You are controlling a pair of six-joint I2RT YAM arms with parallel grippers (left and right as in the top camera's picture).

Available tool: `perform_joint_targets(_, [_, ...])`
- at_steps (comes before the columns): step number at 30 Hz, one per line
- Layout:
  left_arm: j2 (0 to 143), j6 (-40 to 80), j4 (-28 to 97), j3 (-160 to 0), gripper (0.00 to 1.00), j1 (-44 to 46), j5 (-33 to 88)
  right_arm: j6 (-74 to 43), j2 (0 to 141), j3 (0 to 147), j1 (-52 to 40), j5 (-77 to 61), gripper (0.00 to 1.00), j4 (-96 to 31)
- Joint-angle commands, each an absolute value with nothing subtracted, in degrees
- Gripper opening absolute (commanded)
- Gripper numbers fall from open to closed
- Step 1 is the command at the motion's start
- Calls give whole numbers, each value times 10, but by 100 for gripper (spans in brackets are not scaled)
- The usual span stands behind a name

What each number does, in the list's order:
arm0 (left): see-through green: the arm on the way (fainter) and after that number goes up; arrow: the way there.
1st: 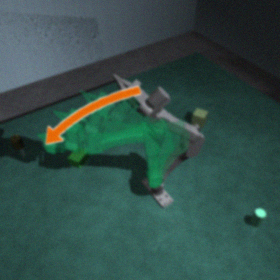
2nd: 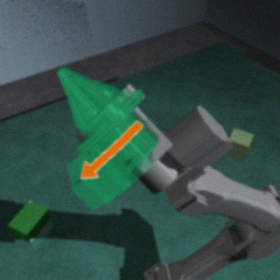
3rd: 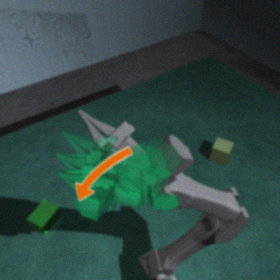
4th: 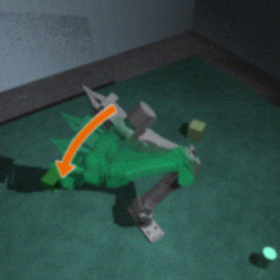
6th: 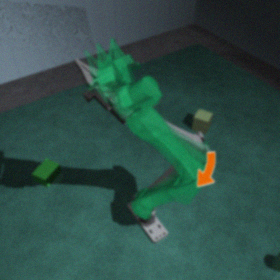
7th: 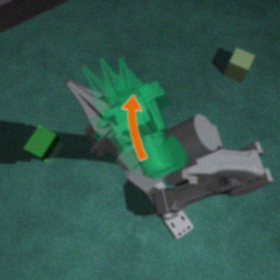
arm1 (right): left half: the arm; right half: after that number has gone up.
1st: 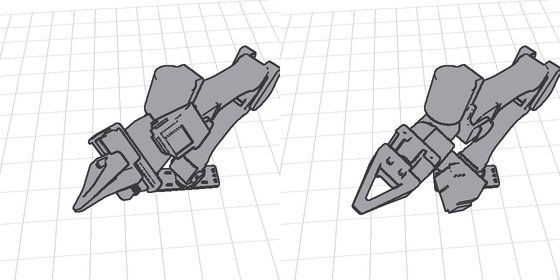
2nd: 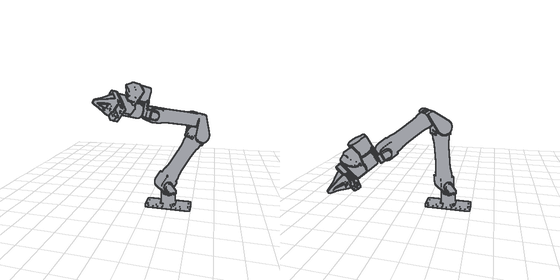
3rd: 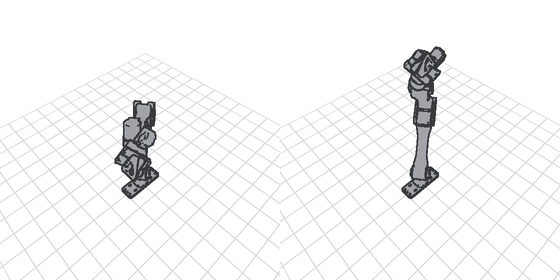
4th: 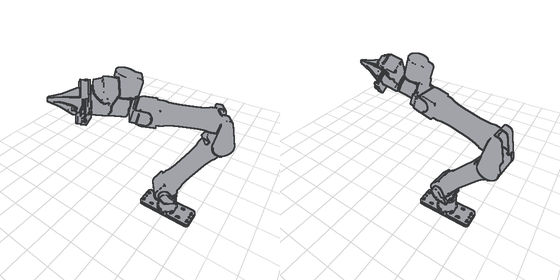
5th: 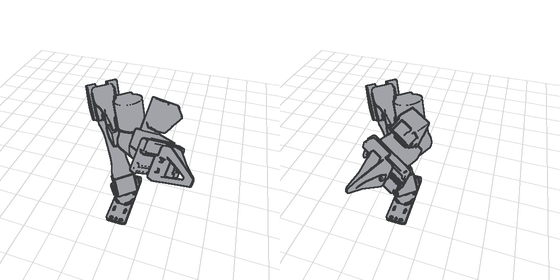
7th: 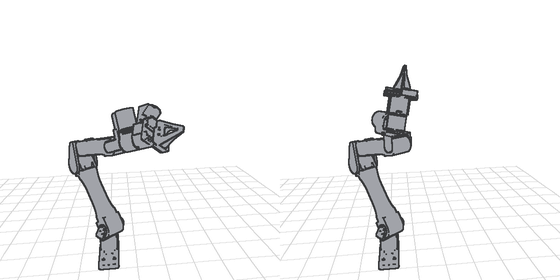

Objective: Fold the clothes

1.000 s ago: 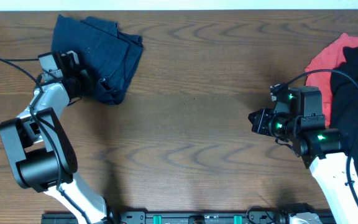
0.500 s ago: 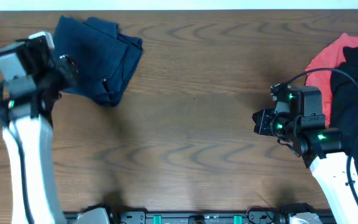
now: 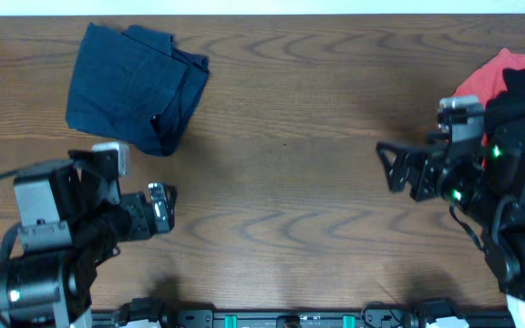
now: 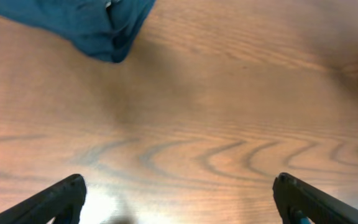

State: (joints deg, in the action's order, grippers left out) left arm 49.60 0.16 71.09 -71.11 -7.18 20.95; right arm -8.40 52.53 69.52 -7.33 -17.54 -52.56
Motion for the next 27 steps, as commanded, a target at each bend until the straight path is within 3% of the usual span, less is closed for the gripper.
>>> perform_joint_targets(1, [493, 0, 718, -709, 98, -69, 169, -70, 508, 698, -71, -174, 99, -550])
perform_joint_targets(14, [497, 26, 679, -705, 98, -69, 188, -98, 498, 698, -71, -217, 99, -584])
perform_joint_targets(20, [497, 26, 679, -705, 98, -69, 187, -77, 497, 698, -71, -146, 99, -573])
perform_joint_targets(27, [497, 26, 679, -705, 98, -69, 187, 96, 453, 659, -87, -103, 99, -470])
